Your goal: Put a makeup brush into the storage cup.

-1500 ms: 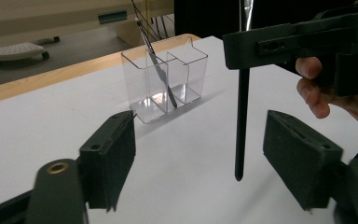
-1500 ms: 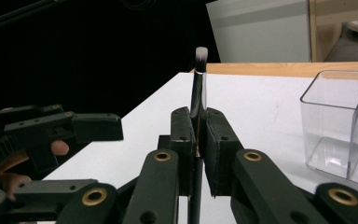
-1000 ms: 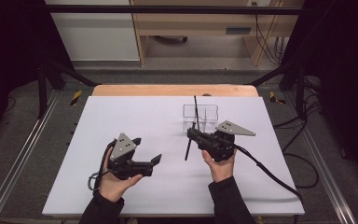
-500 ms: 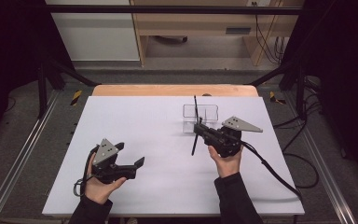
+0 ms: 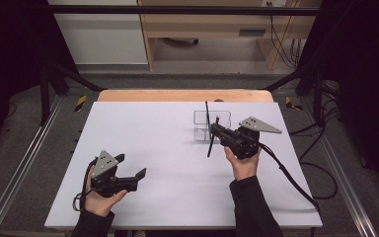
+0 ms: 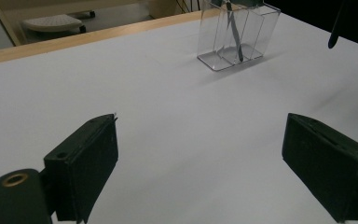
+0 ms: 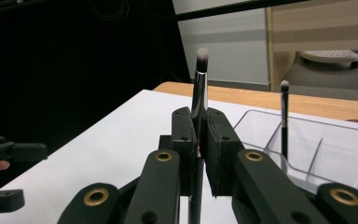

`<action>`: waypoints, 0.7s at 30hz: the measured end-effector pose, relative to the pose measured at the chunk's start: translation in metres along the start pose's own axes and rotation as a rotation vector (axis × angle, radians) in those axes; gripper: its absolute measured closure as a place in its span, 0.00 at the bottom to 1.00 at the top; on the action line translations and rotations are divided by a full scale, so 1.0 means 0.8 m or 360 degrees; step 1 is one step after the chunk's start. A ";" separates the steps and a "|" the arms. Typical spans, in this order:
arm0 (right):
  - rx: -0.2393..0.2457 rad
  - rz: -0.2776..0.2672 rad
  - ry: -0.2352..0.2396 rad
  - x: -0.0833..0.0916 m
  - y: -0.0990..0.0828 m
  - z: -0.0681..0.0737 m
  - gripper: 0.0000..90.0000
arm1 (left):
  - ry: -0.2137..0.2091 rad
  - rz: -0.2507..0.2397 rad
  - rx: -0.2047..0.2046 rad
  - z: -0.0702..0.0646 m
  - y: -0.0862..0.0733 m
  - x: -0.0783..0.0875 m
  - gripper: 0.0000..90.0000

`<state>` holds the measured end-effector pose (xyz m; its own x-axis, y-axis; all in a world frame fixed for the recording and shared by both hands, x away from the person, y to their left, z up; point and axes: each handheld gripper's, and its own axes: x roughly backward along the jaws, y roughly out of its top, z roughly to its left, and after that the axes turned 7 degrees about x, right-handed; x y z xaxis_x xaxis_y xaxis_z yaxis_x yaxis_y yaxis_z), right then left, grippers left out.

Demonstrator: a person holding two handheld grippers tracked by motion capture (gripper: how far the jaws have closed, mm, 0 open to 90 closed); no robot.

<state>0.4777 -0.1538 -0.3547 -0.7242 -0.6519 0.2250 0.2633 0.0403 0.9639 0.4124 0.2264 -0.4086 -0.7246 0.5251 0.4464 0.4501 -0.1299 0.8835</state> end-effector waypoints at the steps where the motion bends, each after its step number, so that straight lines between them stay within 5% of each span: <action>1: 0.0000 -0.0003 -0.0007 -0.001 0.001 -0.002 0.93 | 0.0004 0.0004 0.0004 0.001 -0.001 0.000 0.11; 21: 0.0015 -0.0038 -0.0163 -0.015 0.022 -0.034 0.93 | 0.0043 0.0012 0.0002 0.014 -0.005 0.003 0.11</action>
<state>0.5084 -0.1660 -0.3445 -0.7916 -0.5721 0.2147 0.2394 0.0329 0.9704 0.4143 0.2378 -0.4127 -0.7349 0.5013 0.4567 0.4563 -0.1326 0.8799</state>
